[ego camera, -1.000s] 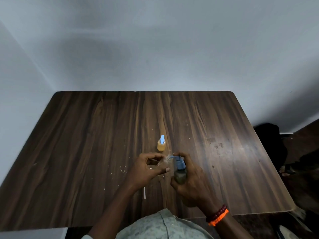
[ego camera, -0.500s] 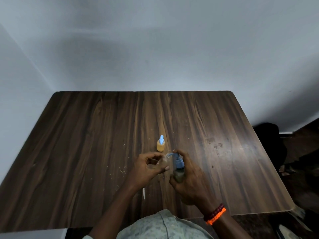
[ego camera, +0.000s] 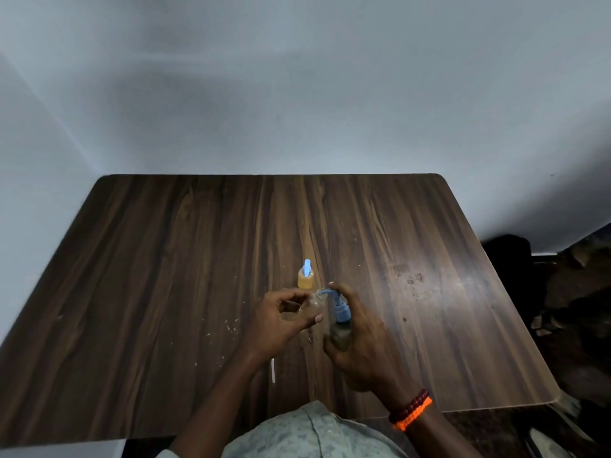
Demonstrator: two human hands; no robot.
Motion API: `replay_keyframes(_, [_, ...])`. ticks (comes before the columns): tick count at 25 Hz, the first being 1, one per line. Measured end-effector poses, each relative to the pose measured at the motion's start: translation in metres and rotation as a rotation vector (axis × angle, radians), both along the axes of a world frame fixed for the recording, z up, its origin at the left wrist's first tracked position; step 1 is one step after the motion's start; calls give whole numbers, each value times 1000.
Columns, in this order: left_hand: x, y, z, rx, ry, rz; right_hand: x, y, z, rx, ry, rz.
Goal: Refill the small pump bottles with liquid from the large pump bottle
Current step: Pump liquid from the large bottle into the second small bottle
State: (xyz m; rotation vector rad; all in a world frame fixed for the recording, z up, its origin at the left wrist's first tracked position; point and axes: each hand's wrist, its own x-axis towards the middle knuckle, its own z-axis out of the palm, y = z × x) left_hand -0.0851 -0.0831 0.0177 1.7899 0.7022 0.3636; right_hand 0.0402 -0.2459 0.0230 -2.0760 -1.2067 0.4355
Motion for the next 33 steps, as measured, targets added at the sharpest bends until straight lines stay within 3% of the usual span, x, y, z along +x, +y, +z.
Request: replay_keyframes(33, [1,1,-1,16,1,-12,6,-3,5,-40,-36,30])
